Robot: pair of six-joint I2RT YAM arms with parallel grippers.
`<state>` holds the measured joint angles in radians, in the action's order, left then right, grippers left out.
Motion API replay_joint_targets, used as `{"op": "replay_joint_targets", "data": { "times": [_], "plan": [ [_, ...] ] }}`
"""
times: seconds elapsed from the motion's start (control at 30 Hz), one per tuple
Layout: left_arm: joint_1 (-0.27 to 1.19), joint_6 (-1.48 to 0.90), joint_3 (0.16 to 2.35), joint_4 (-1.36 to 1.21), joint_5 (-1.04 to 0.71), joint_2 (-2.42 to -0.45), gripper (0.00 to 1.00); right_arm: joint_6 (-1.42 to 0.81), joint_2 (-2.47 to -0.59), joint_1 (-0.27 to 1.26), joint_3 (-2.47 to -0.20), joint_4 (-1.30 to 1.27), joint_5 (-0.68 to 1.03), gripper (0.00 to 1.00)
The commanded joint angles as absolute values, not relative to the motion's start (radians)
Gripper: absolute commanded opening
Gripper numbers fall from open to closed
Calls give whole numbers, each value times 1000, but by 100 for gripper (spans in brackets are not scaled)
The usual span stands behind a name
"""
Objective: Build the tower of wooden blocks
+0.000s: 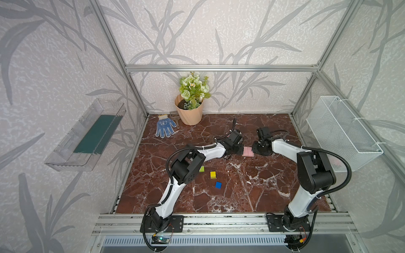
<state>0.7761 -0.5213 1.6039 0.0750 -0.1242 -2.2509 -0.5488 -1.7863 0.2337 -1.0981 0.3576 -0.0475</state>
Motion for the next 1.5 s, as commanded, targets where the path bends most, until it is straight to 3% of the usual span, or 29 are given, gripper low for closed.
{"op": "replay_joint_targets", "data": {
  "times": [0.0, 1.47],
  "plan": [
    [774, -539, 1581, 55, -89, -2203, 22, -537, -1760, 230, -1103, 376, -58, 28],
    [789, -558, 1651, 54, -186, -2266, 22, -532, -1815, 230, -1127, 366, -16, 28]
  ]
}}
